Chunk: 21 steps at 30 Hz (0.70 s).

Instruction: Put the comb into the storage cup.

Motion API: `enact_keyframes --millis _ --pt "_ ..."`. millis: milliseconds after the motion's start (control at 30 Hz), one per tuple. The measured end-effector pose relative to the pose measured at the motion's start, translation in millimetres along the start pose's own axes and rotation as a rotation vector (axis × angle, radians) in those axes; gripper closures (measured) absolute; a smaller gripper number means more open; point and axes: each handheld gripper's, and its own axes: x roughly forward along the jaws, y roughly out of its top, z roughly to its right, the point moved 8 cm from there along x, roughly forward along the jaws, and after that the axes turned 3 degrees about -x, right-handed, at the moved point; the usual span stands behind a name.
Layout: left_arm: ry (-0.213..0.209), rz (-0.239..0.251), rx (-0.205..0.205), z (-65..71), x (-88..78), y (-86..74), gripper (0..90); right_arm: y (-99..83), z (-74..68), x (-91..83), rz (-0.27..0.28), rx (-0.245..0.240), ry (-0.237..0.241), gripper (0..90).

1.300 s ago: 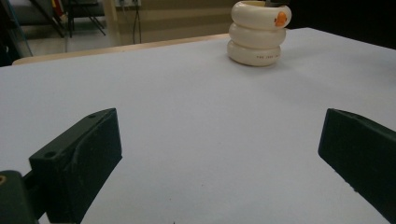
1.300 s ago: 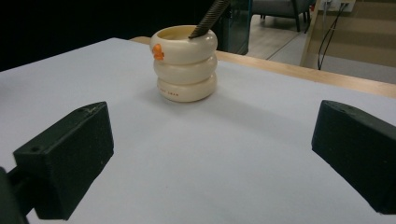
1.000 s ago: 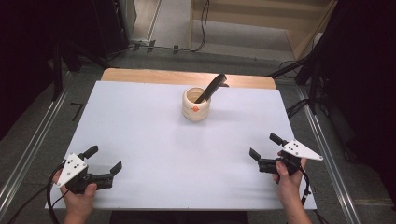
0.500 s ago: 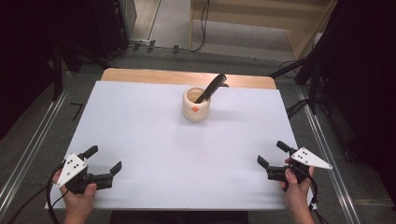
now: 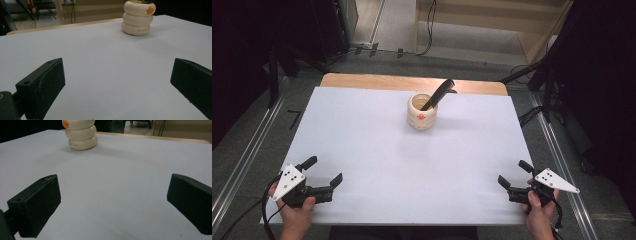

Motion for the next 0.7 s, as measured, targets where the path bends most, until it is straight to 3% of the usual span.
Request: enact_keyframes --millis 233,400,700 --pt "0.004 -0.002 0.001 0.1 -0.3 -0.4 0.0 -5.7 6.4 -5.2 -0.008 -0.034 -0.034 0.0" --pt "0.003 -0.001 0.001 0.1 -0.1 -0.2 0.0 -6.9 9.6 -3.6 0.009 0.016 -0.01 0.0" --pt "0.004 -0.002 0.002 -0.1 -0.6 -0.4 0.0 -7.3 7.5 -1.9 0.01 -0.015 -0.017 0.0"
